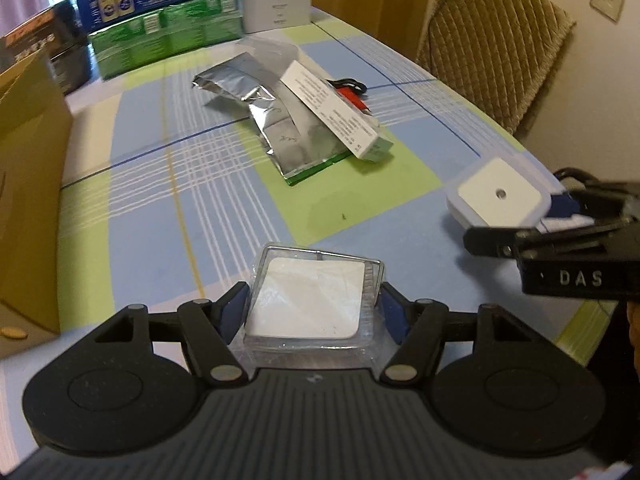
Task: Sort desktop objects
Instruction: 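Carry the tray and night-light over the cardboard box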
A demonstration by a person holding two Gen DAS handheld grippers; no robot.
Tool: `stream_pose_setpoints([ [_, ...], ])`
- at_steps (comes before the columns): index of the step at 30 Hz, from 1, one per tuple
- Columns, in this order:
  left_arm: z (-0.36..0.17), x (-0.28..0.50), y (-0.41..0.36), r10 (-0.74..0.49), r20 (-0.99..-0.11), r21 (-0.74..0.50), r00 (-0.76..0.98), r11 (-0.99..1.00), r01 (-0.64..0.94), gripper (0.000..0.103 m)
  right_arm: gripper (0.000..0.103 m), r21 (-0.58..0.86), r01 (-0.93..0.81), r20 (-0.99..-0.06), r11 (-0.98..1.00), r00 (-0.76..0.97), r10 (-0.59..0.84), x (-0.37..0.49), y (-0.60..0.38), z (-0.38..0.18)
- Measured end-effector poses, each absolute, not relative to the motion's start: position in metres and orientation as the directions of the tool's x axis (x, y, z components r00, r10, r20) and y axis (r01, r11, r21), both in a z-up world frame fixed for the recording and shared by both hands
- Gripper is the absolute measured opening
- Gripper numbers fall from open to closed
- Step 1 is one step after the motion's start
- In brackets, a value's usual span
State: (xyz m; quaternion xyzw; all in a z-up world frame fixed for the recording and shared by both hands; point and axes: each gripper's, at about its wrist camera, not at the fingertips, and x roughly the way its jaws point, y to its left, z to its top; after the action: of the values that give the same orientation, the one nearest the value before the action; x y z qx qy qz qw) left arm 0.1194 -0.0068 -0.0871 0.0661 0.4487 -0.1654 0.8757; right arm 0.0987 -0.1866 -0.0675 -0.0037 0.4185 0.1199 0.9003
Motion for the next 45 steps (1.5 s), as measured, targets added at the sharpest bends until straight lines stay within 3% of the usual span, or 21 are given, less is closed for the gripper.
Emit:
stream_pose_setpoints([
  [24,-0.012,0.059,0.03,-0.196,-0.742,-0.067,0.64,0.973,0.221,0.064,0.062,0.098,-0.296,-0.695,0.95,0.663,0.278,0.052,-0.142,-0.008],
  [45,0.011,0.04,0.063,-0.155,-0.714,-0.066,0.682,0.986,0.154,0.064,0.062,0.106,-0.351,-0.676,0.93,0.661,0.326,0.045,-0.11,0.005],
])
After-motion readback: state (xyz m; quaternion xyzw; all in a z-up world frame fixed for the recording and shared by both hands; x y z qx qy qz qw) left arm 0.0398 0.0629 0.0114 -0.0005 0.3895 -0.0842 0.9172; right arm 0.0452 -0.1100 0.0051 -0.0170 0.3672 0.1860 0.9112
